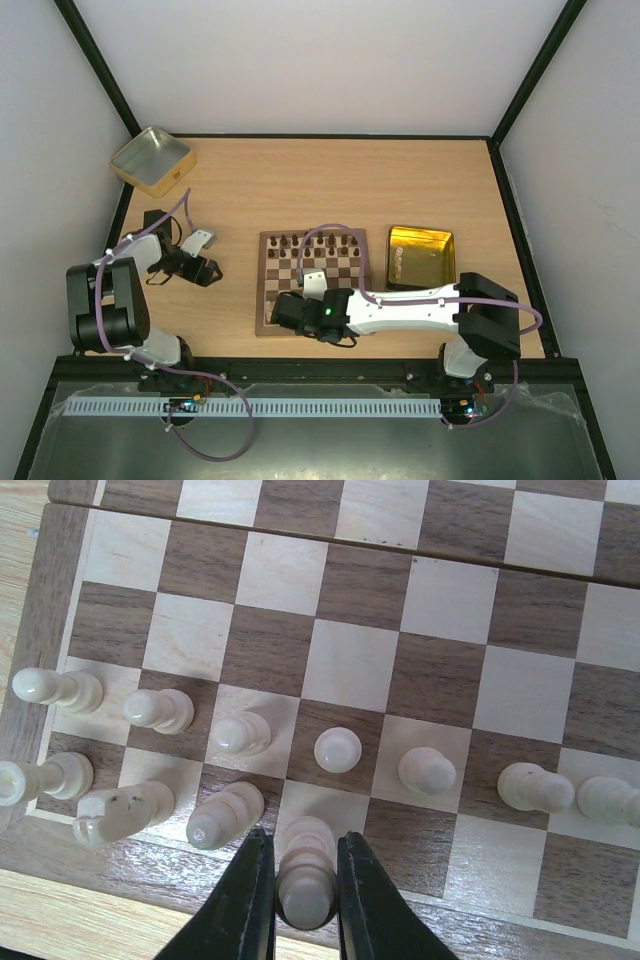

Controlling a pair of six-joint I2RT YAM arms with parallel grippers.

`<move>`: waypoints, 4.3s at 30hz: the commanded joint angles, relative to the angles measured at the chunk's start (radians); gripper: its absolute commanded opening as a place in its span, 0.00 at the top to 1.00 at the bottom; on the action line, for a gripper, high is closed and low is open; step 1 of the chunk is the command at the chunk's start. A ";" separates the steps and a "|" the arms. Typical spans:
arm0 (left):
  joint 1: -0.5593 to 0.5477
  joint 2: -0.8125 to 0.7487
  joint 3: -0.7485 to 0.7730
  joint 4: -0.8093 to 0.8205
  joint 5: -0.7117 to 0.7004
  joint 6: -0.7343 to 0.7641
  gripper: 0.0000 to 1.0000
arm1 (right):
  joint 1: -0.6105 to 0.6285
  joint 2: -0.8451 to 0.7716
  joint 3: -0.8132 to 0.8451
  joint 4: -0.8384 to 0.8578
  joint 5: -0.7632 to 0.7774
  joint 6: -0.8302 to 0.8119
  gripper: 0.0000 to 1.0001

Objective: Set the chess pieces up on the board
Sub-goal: Place the chess piece on the chessboard.

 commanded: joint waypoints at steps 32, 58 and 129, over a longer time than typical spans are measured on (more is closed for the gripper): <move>0.005 0.013 -0.033 -0.067 -0.021 -0.003 0.17 | -0.013 0.039 -0.008 0.022 0.004 0.004 0.84; 0.005 0.013 -0.035 -0.065 -0.023 -0.003 0.16 | -0.022 0.008 -0.028 0.032 0.008 0.018 0.89; 0.005 0.015 -0.033 -0.067 -0.021 -0.002 0.16 | -0.022 0.025 -0.037 0.062 -0.030 0.009 0.82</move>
